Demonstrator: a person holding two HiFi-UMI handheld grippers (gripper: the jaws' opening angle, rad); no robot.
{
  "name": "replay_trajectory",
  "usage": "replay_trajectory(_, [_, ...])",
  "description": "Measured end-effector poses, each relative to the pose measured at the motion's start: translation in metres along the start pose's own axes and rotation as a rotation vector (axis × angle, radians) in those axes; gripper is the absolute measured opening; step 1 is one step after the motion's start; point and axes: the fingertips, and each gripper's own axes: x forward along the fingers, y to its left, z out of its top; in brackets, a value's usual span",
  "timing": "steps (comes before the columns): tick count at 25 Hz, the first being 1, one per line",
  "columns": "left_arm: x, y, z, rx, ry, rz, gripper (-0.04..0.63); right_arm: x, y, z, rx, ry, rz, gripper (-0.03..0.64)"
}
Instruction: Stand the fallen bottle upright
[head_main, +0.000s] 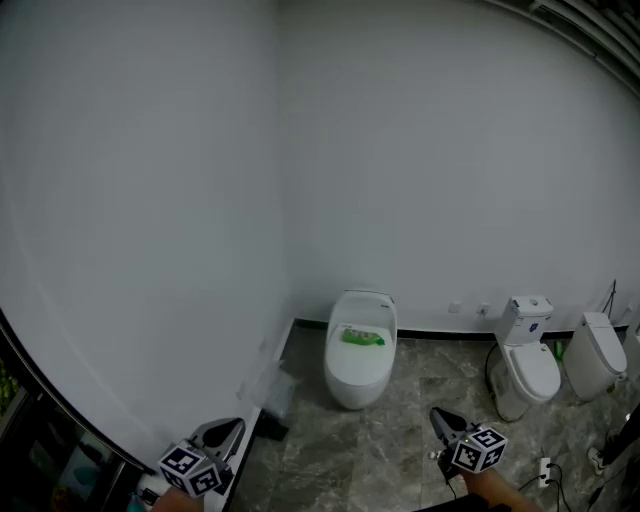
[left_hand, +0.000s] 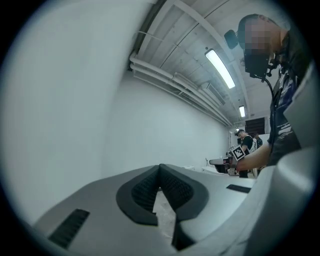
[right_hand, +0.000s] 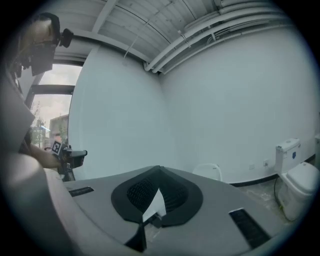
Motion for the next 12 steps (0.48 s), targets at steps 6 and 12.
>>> replay_trajectory(6, [0.154, 0.007, 0.018, 0.064, 0.038, 0.017, 0.021, 0.055, -0.145, 0.042, -0.024, 0.0, -0.095, 0.0])
replay_trajectory(12, [0.25, 0.021, 0.031, 0.005, 0.039, 0.001, 0.021, 0.088, -0.2, 0.06, -0.001, 0.003, -0.122, 0.0])
